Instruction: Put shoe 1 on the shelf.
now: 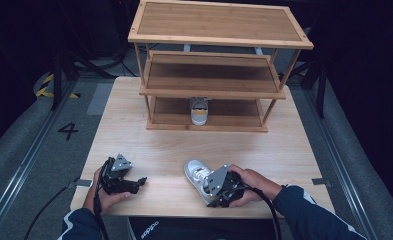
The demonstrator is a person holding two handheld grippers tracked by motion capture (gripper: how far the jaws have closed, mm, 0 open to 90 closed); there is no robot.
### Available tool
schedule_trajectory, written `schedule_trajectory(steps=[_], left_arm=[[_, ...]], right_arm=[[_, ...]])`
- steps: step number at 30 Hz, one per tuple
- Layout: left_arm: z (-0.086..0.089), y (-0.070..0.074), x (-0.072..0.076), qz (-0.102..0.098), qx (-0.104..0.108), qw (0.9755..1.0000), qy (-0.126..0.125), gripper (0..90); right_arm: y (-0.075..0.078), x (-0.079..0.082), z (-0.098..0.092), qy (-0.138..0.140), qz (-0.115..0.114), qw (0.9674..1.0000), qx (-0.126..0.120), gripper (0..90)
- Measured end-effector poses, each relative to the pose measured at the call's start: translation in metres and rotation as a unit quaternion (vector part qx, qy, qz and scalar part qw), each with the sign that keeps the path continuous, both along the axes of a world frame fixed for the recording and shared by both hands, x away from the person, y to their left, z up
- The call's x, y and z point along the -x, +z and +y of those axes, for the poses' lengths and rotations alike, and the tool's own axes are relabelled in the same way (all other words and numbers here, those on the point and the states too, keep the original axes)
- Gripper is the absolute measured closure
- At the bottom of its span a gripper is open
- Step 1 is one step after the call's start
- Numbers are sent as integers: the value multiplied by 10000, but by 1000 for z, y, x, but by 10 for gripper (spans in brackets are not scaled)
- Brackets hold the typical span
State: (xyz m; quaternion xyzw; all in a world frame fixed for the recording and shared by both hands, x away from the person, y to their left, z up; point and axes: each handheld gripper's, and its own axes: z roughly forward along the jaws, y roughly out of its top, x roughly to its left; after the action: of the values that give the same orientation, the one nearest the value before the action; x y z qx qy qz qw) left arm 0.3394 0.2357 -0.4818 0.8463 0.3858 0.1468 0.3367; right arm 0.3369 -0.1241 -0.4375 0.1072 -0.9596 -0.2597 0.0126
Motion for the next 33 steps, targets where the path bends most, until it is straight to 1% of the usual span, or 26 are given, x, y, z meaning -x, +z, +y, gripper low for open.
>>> schedule_trajectory(steps=[1, 2, 3, 7, 8, 9, 10, 13, 14, 15, 16, 17, 19, 20, 23, 24, 25, 27, 28, 29, 31, 32, 33], left_arm=[[0, 0, 0, 15, 20, 10000, 17, 158], [0, 0, 0, 9, 18, 10000, 11, 158], [0, 0, 0, 7, 15, 10000, 12, 158], [0, 0, 0, 3, 7, 10000, 0, 158], [0, 0, 0, 2, 10, 10000, 0, 158], [0, 0, 0, 2, 9, 10000, -1, 158], [0, 0, 0, 2, 9, 10000, -1, 158], [0, 0, 0, 1, 6, 10000, -3, 159], [0, 0, 0, 2, 7, 10000, -3, 158], [0, 0, 0, 2, 7, 10000, -3, 158], [0, 0, 0, 4, 11, 10000, 4, 158], [0, 0, 0, 4, 11, 10000, 4, 158], [0, 0, 0, 5, 15, 10000, 2, 159], [0, 0, 0, 3, 9, 10000, 1, 159], [0, 0, 0, -3, 1, 10000, -1, 159], [0, 0, 0, -3, 1, 10000, -1, 159], [0, 0, 0, -3, 1, 10000, -1, 159], [0, 0, 0, -4, 0, 10000, 1, 159], [0, 0, 0, -5, -2, 10000, 2, 160], [0, 0, 0, -5, -2, 10000, 2, 160], [0, 0, 0, -19, 13, 10000, -19, 160], [0, 0, 0, -18, 12, 10000, -18, 160], [0, 0, 0, -13, -2, 10000, -10, 160]], right_arm=[[2, -1, -4, -66, -31, 10000, 14, 651], [5, -5, -12, -215, -77, 9997, -87, 653], [5, -5, -12, -215, -77, 9997, -87, 653], [12, -12, -31, -494, -130, 9986, -157, 655], [14, -14, -38, -616, -181, 9978, -151, 655], [14, -15, -42, -680, -216, 9974, -141, 654], [14, -15, -42, -680, -216, 9974, -141, 654], [13, -17, -56, -965, -252, 9949, -136, 654], [10, -20, -65, -1138, -314, 9930, -84, 653], [10, -20, -65, -1138, -314, 9930, -84, 653], [8, -23, -75, -1272, -246, 9915, -94, 653], [8, -23, -75, -1272, -246, 9915, -94, 653], [6, -26, -83, -1356, -133, 9906, -103, 653], [4, -28, -87, -1453, -121, 9893, -90, 653], [2, -29, -90, -1514, -117, 9884, -69, 653], [3, -31, -92, -1537, -85, 9880, -130, 653], [3, -31, -92, -1537, -85, 9880, -130, 653], [5, -33, -93, -1562, -115, 9875, -155, 653], [9, -35, -95, -1614, -146, 9866, -201, 653], [9, -35, -95, -1614, -146, 9866, -201, 653], [15, -39, -97, -1698, -201, 9849, -261, 653], [15, -39, -97, -1698, -201, 9849, -261, 653], [17, -41, -97, -1736, -210, 9842, -290, 653]])
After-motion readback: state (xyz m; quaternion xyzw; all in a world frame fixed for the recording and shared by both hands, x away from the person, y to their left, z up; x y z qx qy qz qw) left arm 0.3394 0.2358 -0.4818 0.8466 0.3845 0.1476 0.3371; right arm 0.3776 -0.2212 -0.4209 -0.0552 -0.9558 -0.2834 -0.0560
